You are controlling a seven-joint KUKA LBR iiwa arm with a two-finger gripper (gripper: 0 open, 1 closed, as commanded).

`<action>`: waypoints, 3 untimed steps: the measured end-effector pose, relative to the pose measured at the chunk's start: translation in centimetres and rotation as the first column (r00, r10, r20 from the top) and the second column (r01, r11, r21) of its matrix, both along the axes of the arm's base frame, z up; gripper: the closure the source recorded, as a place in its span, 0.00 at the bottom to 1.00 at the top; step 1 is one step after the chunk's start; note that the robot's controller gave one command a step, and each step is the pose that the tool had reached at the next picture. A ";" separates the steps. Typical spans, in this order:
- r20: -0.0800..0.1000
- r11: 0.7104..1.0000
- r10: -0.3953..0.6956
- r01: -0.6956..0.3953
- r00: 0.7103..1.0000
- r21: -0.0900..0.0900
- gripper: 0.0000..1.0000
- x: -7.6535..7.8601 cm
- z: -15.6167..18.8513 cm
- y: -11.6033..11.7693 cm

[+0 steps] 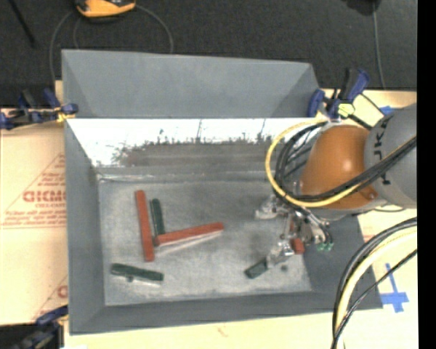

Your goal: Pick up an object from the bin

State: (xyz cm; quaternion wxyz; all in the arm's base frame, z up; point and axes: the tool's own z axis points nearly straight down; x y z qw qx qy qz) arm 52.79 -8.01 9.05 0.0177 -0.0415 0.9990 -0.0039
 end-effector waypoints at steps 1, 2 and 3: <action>0.004 1.000 -0.002 0.002 1.000 -0.003 0.00 -0.6 0.1 0.1; -0.004 1.000 -0.002 0.002 1.000 -0.003 0.00 -0.7 0.0 0.0; -0.041 0.999 -0.045 0.045 0.998 0.008 0.00 -2.8 2.2 -0.6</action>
Offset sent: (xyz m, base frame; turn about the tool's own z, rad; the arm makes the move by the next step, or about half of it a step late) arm -0.0342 0.0128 -0.0205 -0.3013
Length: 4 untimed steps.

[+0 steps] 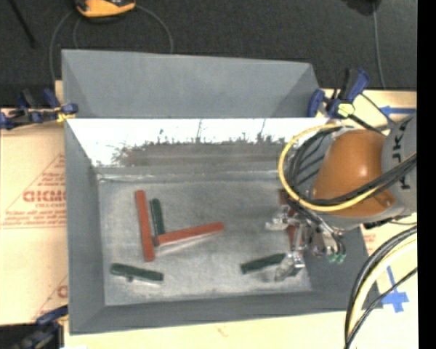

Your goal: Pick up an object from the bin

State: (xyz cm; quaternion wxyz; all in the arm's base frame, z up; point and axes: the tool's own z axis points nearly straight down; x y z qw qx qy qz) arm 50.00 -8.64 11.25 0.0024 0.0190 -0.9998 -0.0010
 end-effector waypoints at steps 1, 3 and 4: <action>0.021 0.904 0.428 -0.427 0.904 -0.016 1.00 -1.1 -2.2 1.5; 0.018 0.904 0.428 -0.428 0.903 -0.012 1.00 -1.2 -2.1 1.3; 0.018 0.903 0.429 -0.429 0.903 -0.012 1.00 -1.2 -2.1 1.3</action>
Offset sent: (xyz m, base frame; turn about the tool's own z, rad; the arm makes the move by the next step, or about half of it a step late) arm 0.0000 0.0000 0.0000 0.0000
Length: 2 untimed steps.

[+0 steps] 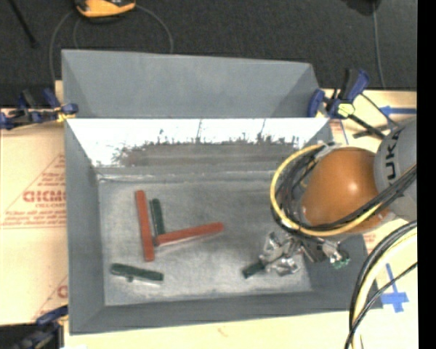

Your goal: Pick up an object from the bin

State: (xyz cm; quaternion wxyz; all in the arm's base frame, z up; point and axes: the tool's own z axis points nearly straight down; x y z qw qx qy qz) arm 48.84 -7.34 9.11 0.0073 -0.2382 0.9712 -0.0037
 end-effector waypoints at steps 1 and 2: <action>-0.020 1.000 0.021 -0.020 1.000 0.004 1.00 -0.4 3.9 0.7; -0.014 0.998 0.061 -0.061 0.998 0.004 0.00 -1.3 9.4 1.6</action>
Offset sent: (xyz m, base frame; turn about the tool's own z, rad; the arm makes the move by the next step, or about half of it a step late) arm -0.0141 0.0168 0.0937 -0.0642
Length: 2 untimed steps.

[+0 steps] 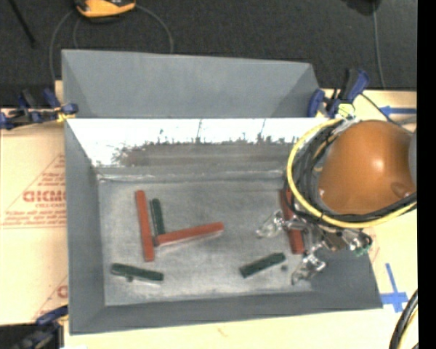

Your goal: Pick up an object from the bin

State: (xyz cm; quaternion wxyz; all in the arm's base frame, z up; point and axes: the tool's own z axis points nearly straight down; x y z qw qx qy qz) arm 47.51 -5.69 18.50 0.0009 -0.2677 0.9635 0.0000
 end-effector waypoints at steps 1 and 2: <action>0.000 1.000 -0.001 0.001 1.000 0.000 0.00 0.0 0.0 0.0; 0.002 0.999 0.054 -0.054 0.999 -0.002 1.00 2.8 -10.7 -1.7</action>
Offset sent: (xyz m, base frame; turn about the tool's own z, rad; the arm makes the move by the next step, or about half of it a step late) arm 0.0241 -0.0167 -0.1150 -0.0561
